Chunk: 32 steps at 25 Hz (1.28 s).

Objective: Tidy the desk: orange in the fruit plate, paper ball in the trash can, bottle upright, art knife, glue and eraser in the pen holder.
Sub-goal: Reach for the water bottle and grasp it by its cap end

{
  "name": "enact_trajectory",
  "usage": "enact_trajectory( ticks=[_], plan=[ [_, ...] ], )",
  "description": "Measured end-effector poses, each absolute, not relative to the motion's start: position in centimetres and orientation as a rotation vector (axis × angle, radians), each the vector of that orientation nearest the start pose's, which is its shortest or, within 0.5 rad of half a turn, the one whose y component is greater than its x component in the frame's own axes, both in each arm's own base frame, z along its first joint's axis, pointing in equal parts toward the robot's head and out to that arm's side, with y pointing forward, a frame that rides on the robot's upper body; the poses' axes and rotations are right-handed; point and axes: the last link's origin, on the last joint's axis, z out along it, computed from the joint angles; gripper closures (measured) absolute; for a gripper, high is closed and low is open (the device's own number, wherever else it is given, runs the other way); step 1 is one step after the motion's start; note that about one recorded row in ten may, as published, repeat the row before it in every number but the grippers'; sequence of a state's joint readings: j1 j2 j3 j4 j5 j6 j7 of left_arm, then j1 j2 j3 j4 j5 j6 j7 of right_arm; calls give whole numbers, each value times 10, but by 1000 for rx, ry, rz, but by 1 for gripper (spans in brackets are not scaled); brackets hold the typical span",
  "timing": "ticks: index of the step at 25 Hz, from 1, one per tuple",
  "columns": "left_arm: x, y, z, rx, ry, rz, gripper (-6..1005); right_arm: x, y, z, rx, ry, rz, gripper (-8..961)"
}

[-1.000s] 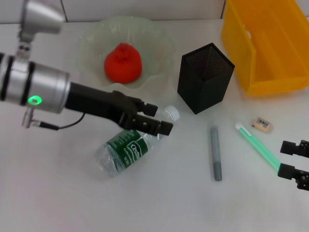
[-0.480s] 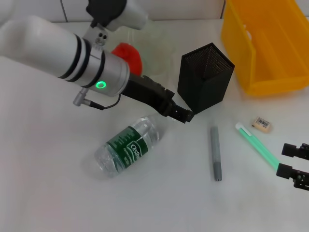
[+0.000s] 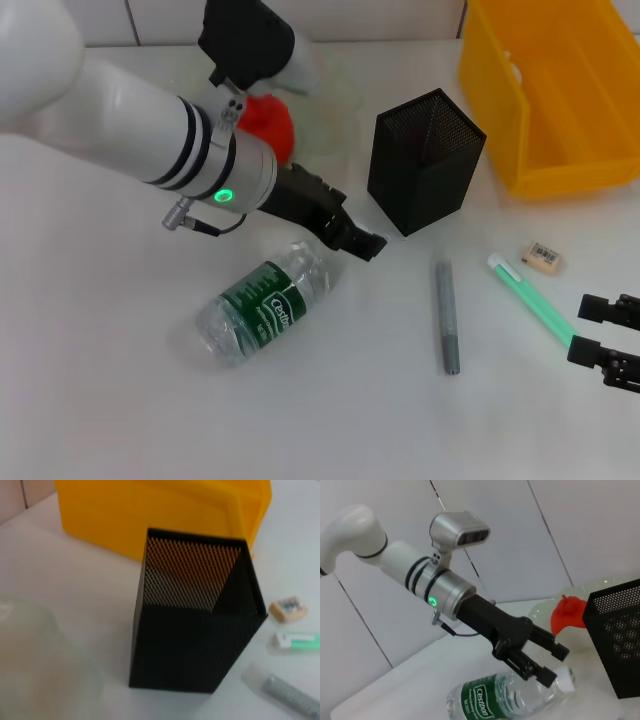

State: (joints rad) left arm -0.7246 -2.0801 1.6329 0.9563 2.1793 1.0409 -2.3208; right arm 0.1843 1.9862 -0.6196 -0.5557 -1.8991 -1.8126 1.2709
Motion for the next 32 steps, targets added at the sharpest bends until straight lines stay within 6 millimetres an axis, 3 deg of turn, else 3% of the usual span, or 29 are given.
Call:
enact_trajectory(
  ticks=[25,32],
  plan=[
    [-159,373,-111,-2761,-557,200,159,341,215,30,-2567,883,918,253],
    [-160,372,-113,-2763,-535,209,408,342,217,30,-2561,885,910,253]
  ],
)
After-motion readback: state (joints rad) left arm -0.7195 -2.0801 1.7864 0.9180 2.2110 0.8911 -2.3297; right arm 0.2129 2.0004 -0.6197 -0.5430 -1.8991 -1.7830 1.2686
